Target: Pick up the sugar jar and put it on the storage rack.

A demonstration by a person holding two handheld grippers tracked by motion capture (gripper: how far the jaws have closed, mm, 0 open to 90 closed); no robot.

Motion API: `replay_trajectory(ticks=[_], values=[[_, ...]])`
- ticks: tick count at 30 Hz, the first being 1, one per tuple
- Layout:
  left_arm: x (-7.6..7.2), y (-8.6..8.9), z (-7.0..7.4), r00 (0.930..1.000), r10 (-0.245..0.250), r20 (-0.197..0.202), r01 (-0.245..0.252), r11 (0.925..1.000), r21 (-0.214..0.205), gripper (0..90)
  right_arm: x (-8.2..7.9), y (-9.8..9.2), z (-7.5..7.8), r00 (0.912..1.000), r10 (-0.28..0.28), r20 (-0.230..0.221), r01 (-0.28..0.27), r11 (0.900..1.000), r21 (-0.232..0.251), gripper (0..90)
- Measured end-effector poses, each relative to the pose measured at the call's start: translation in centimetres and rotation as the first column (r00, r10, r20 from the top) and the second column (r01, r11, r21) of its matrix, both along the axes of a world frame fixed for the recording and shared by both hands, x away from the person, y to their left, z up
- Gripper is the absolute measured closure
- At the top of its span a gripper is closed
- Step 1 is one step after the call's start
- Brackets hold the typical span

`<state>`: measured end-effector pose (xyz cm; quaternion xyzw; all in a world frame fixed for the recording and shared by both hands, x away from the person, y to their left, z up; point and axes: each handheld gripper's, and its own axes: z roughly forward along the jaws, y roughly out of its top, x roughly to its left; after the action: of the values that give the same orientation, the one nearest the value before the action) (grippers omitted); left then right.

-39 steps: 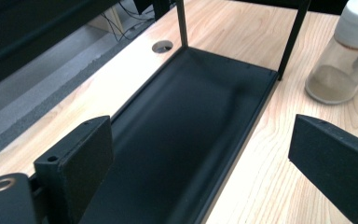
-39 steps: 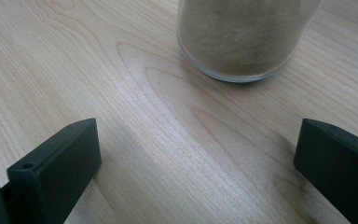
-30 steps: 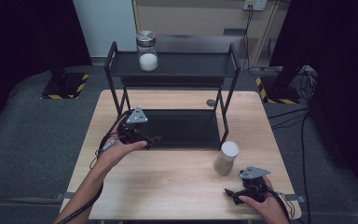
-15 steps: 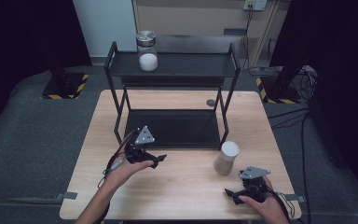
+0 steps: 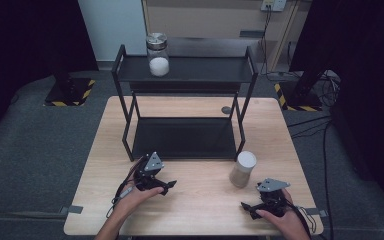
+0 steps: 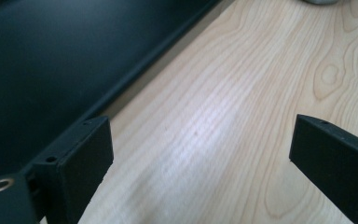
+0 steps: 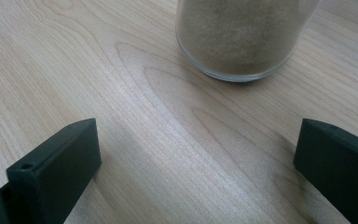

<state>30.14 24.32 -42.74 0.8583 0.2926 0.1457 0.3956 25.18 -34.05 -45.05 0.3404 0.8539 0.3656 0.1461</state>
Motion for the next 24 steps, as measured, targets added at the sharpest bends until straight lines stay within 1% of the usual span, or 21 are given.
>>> replay_trajectory(ticks=[4,7,10,14,15,17,19,20,23,24], values=[[-0.6,0.7,-0.5,0.9995,0.024,-0.019,-0.023,0.9997,0.006,5.2,0.0,0.0,0.0,1.0,-0.001,0.0,0.001,1.0,0.0,0.9],[-1.3,1.2,-0.6,0.9986,0.048,-0.02,-0.048,0.9988,0.013,5.2,0.0,0.0,0.0,1.0,0.0,0.0,0.0,1.0,0.0,0.9],[-1.9,2.1,-0.8,0.9968,0.077,-0.022,-0.077,0.997,0.009,5.2,0.0,0.0,0.0,1.0,-0.001,0.0,0.001,1.0,-0.001,0.9],[-2.7,2.9,-1.2,0.9938,0.106,-0.034,-0.105,0.9938,0.036,4.9,-0.1,0.1,0.0,1.0,-0.007,0.001,0.007,1.0,0.001,1.0],[-3.0,3.1,-1.3,0.9928,0.115,-0.031,-0.114,0.9928,0.037,4.9,-0.1,0.1,0.0,1.0,-0.007,0.001,0.007,1.0,0.001,1.0],[-3.6,3.5,-1.3,0.9903,0.137,-0.023,-0.136,0.9899,0.041,5.1,-0.1,0.1,0.0,1.0,-0.008,0.001,0.008,1.0,0.001,1.0],[-3.9,3.7,-1.3,0.9874,0.156,-0.026,-0.155,0.9865,0.053,5.2,-0.2,0.1,0.0,0.9999,-0.01,0.001,0.01,0.9999,0.001,1.0],[-4.0,4.0,-1.4,0.9856,0.165,-0.035,-0.163,0.9853,0.051,5.1,-0.2,0.1,0.0,0.9999,-0.011,0.001,0.011,0.9999,0.001,1.0],[-4.1,4.6,-1.8,0.9769,0.204,-0.063,-0.202,0.9786,0.038,5.2,-0.3,0.1,0.0,0.9999,-0.012,0.001,0.012,0.9999,0.0,1.0],[-4.3,4.8,-2.0,0.976,0.209,-0.062,-0.207,0.9778,0.031,5.2,-0.3,0.1,0.0,0.9999,-0.012,0.001,0.012,0.9999,-0.001,1.0]])
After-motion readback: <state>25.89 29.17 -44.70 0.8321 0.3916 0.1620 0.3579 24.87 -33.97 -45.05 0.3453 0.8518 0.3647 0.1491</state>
